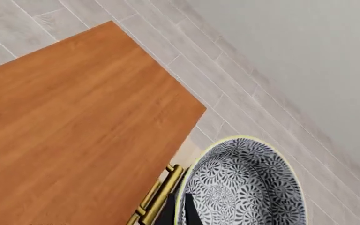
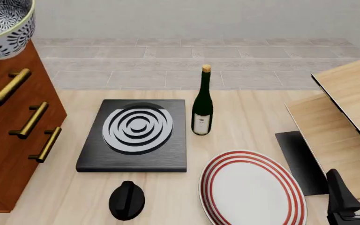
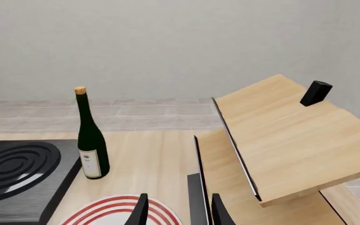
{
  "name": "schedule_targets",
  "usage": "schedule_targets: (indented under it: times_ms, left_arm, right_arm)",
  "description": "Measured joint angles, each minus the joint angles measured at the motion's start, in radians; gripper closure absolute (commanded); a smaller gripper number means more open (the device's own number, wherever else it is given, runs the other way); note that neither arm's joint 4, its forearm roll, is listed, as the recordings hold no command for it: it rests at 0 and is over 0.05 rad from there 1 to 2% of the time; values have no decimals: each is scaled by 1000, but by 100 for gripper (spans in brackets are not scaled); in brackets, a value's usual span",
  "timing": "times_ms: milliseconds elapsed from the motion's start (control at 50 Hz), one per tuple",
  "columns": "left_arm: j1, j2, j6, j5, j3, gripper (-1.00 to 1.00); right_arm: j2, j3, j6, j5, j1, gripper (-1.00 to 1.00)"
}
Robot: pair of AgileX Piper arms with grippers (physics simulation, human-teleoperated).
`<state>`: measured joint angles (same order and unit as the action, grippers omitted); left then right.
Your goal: Put the bowl on the top of the cabinet.
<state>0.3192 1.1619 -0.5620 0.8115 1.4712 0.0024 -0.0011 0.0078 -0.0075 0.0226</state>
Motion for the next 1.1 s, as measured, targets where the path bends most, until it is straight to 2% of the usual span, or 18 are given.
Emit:
schedule_targets:
  times_ms: [600, 1100]
  left_arm:
    - [190, 25, -61, 78, 104, 100]
    - [337, 63, -80, 151, 169, 100]
  right_arm:
    - [-1, 0, -4, 1, -3, -100]
    - [0, 0, -7, 1, -4, -100]
